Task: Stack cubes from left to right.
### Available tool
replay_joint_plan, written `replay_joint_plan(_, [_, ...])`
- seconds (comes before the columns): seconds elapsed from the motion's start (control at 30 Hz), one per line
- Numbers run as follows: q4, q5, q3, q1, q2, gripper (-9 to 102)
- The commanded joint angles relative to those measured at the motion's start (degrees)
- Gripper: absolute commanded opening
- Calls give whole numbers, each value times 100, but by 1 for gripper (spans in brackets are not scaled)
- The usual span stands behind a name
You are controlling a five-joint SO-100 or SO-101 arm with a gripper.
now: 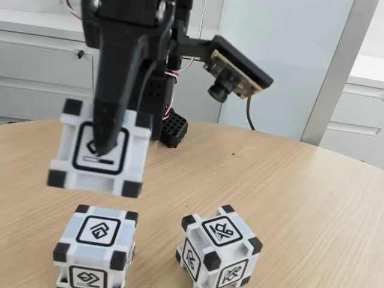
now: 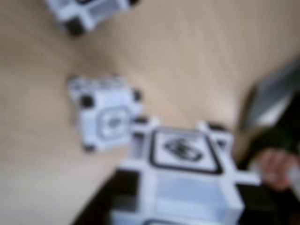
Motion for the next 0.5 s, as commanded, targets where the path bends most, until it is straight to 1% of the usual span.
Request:
replay_joint_plan(0.0, [-88, -88, 132, 70, 70, 17])
replay_joint_plan(0.47, [-97, -325, 633, 70, 70, 17])
